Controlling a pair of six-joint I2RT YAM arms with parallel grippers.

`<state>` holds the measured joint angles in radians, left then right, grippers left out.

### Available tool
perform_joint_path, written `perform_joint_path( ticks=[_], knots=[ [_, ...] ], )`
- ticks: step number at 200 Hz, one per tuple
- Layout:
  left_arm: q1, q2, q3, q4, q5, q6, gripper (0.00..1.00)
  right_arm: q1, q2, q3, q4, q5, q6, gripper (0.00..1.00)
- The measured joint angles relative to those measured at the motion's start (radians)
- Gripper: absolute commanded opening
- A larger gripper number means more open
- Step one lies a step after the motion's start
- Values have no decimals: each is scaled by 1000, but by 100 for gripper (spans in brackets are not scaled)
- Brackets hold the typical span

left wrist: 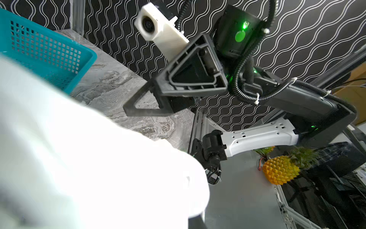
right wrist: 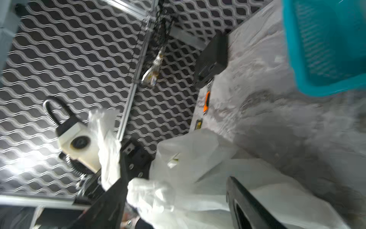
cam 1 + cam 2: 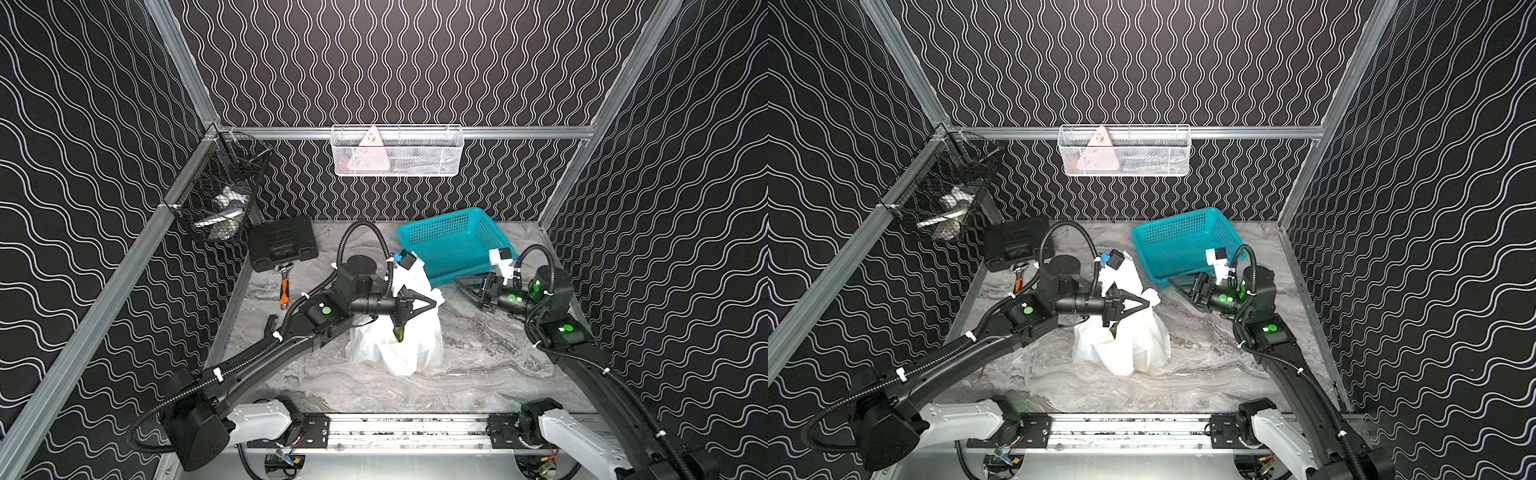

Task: Place the pineapple into a plastic bag & tie a knot
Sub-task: Cross the plastic bag at the center of the board.

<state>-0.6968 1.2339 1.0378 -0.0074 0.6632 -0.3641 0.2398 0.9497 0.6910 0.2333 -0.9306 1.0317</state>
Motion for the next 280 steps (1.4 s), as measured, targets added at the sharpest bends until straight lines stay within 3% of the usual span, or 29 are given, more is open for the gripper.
perform_joint_path(
  ticks=[26, 45, 78, 102, 115, 125, 150, 197, 217, 229, 262, 280],
  knots=[
    [1, 0, 0, 3, -11, -3, 0, 35, 82, -38, 346, -112, 192, 78],
    [1, 2, 0, 17, -8, -12, 0, 94, 131, -35, 466, -145, 238, 72],
    [1, -3, 0, 18, -12, -29, 0, 193, 142, 21, 389, -138, 155, 71],
    [3, -13, 2, 14, -22, -29, 0, 233, 111, 57, 265, -101, 54, 83],
    [4, -19, 1, 14, -29, -30, 0, 237, 83, 48, 213, -92, 14, 82],
    [5, -26, -5, 16, -27, -32, 0, 236, 63, 34, 193, -72, -1, 74],
    [6, -31, -12, 27, -9, -42, 0, 236, 50, 16, 171, -42, -4, 40],
    [10, -25, -17, 55, 31, -60, 0, 232, 68, 55, 132, 16, -20, 0],
    [10, -24, -13, 39, 29, -50, 0, 236, 60, 65, 100, 33, -34, 0],
    [9, -26, -6, 19, 20, -26, 18, 237, 37, 75, 54, 54, -60, 0],
    [9, -51, 10, -24, -50, -22, 48, 244, -25, 88, -27, 117, -138, 0],
    [10, -56, 16, -37, -87, -27, 57, 248, -15, 82, -52, 142, -162, 0]
  ],
)
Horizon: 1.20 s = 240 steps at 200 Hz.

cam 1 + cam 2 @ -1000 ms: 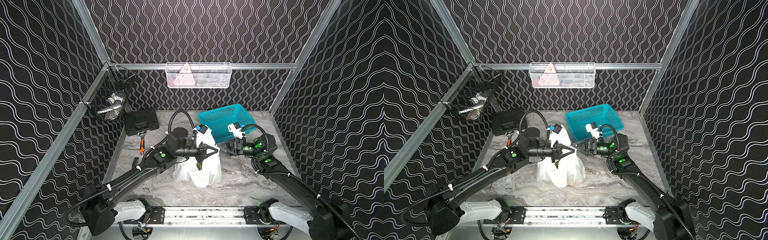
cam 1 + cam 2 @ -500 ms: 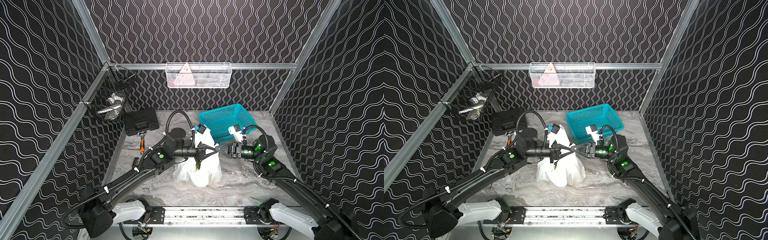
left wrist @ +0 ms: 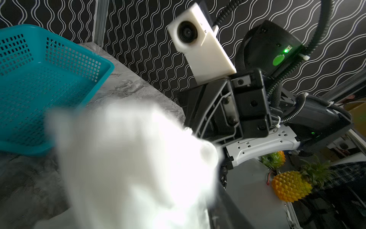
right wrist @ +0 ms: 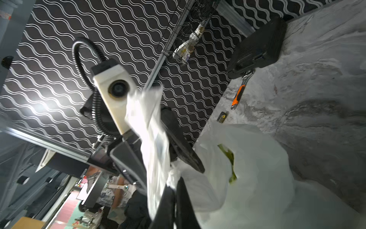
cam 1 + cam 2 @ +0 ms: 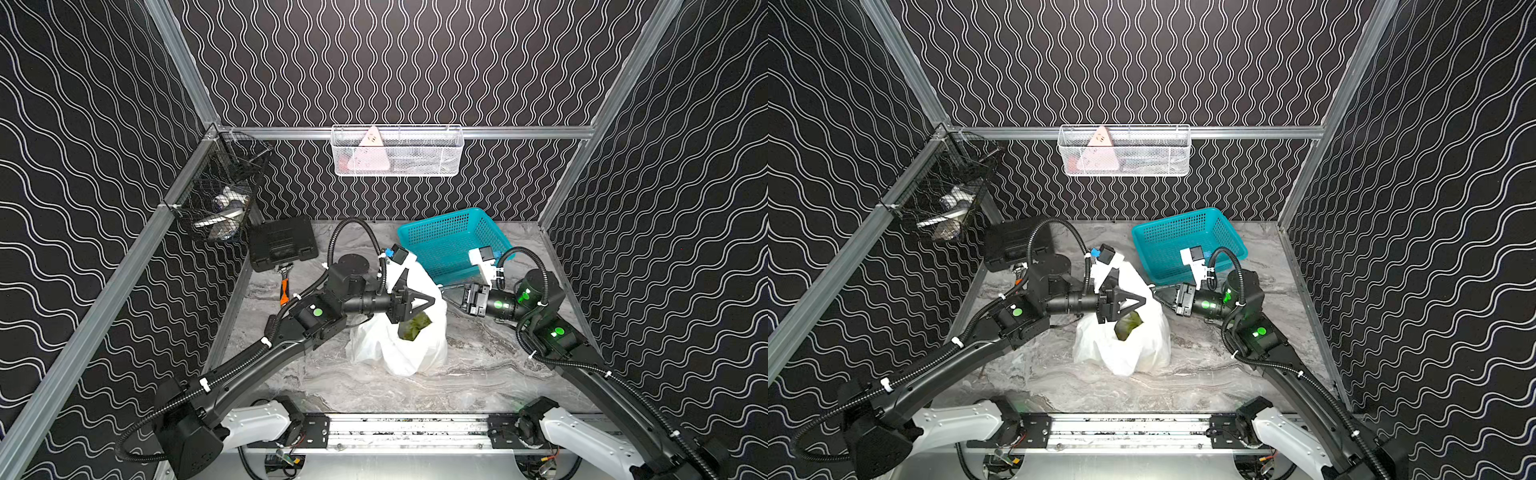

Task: Place the pineapple into a plastic bag & tie a knot
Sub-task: Cross the plastic bag at the center of the board.

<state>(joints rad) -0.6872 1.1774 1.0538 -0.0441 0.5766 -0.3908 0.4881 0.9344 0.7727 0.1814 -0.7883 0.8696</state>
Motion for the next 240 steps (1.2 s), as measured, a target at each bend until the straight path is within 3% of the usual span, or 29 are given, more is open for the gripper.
perform_joint_path(
  ticks=[51, 65, 80, 108, 152, 193, 240],
  knots=[
    [10, 5, 19, 0, -26, -11, 60, 29, 21, 24, -65, 19, -62, 0],
    [21, 5, 38, -9, -41, -15, 46, 34, 20, 24, -77, 20, -71, 0],
    [38, -1, 41, -13, -58, -20, 23, 35, 18, 24, -93, 32, -78, 0],
    [58, -8, 34, -7, -23, -30, 0, 35, 19, 28, -110, 45, -93, 0],
    [60, 20, 24, 2, 52, -57, 0, 35, 5, 106, -206, 140, -130, 0],
    [68, 51, 65, -92, -11, -63, 0, 48, -16, 250, -318, 268, -251, 0],
    [78, 84, 126, -140, -82, -108, 0, 238, 20, 305, -467, 290, -431, 0]
  ],
)
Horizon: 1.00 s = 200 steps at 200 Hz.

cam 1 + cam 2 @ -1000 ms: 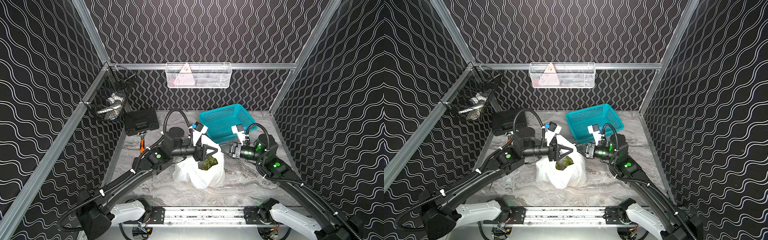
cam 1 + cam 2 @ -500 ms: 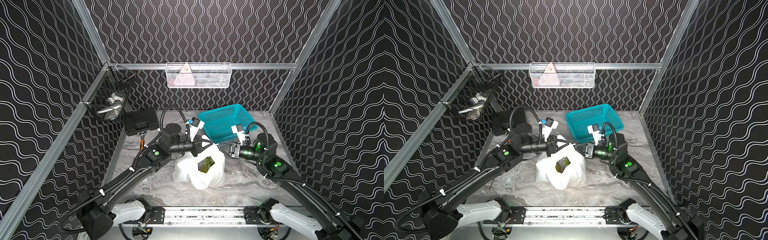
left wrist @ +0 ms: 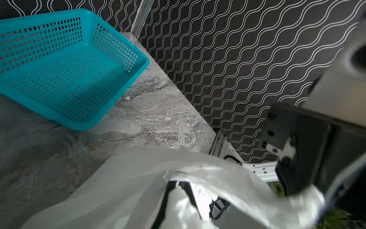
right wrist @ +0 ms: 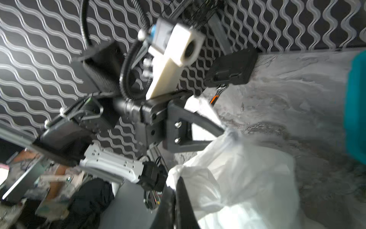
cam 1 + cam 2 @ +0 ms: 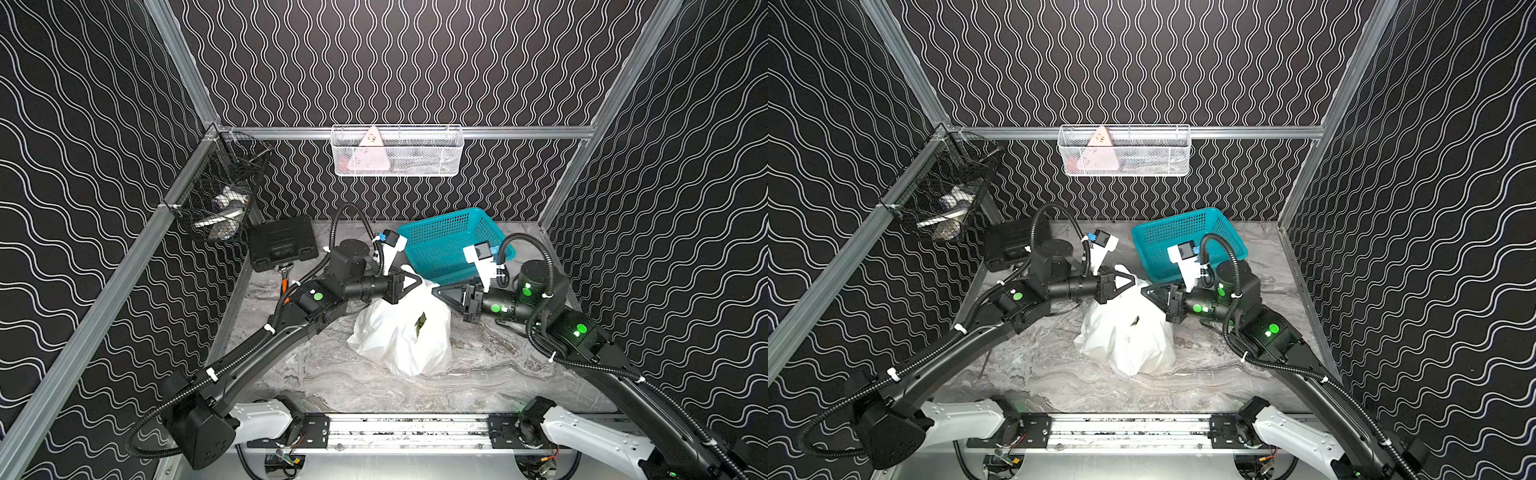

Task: Place the pineapple into a plastic bag & tie a knot
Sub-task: Cross the plastic bag at the center of the board.

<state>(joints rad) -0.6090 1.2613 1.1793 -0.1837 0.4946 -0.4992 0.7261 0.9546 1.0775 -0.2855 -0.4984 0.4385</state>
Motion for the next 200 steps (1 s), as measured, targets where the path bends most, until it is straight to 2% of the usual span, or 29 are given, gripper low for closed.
perform_joint_path(
  ticks=[36, 60, 125, 165, 200],
  knots=[
    [2, 15, -1, -14, -1, -29, 0, 181, 82, 29, -100, 112, -127, 0],
    [2, 14, -1, -27, -3, -51, 0, 249, 124, 28, -142, 238, -182, 0],
    [3, -67, -8, -63, -3, -47, 0, 292, 180, 42, -243, 653, -253, 0],
    [3, -78, -43, -63, 45, -48, 0, 304, 212, 45, -254, 769, -264, 0],
    [3, -72, -80, -56, 93, -48, 0, 308, 214, 10, -179, 798, -267, 0]
  ],
)
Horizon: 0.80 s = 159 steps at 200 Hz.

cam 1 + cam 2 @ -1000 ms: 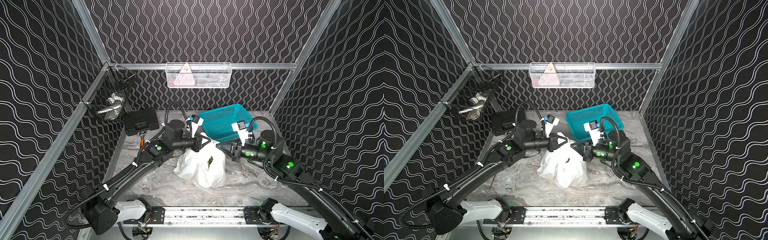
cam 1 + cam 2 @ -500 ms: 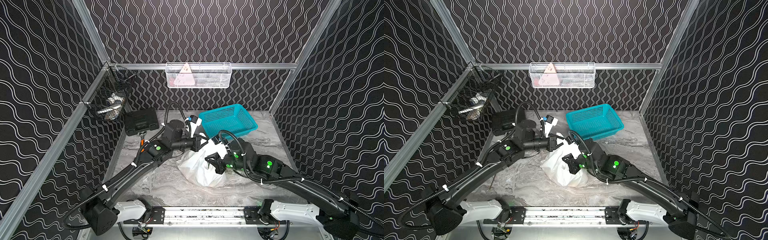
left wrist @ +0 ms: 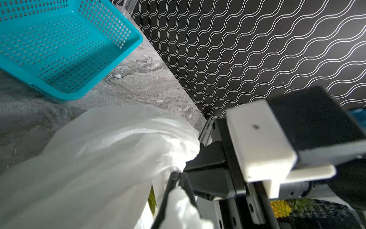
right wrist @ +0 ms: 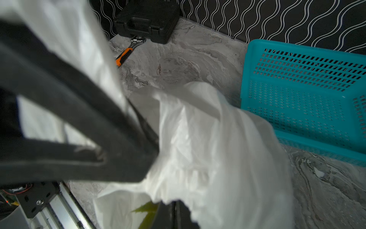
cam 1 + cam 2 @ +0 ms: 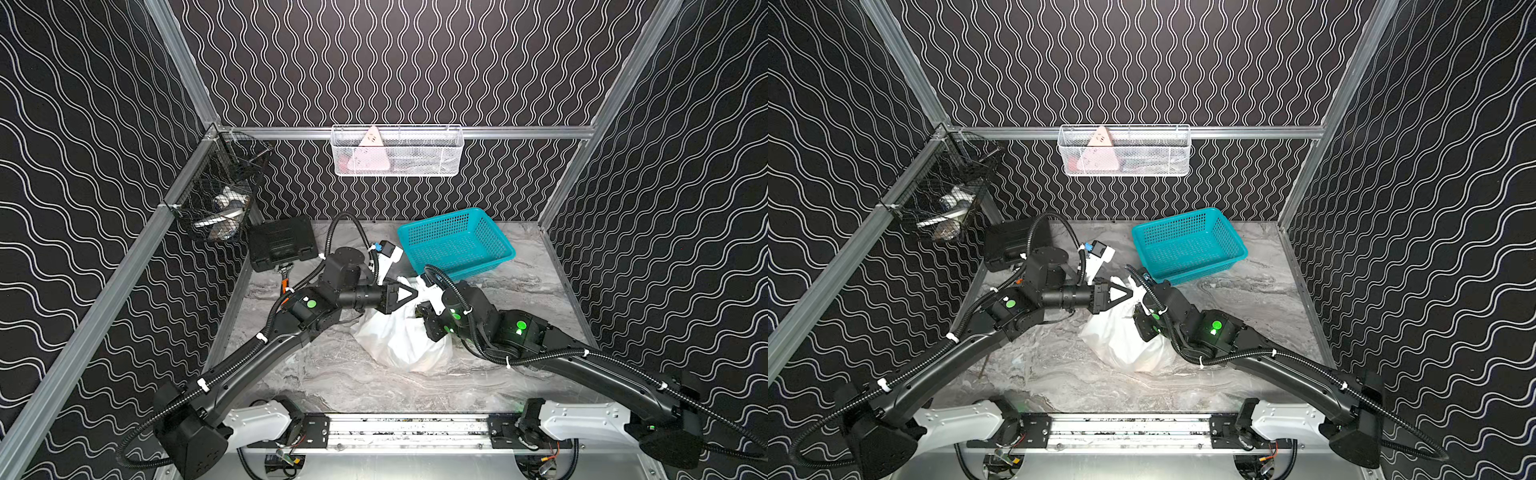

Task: Place the pineapple into a plastic bag & tie a knot
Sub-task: Cross the plastic bag at the center of the board.

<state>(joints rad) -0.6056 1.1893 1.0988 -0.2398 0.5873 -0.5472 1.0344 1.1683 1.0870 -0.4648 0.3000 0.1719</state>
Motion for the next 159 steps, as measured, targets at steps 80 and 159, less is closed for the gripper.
perform_joint_path(
  ticks=[80, 159],
  knots=[
    [-10, -76, -69, 34, 24, 37, 13, 7, -54, -272, 532, 137, -171, 0],
    [-10, -86, 243, -325, -103, 404, 58, 4, -59, -379, 808, 127, -266, 0]
  ],
)
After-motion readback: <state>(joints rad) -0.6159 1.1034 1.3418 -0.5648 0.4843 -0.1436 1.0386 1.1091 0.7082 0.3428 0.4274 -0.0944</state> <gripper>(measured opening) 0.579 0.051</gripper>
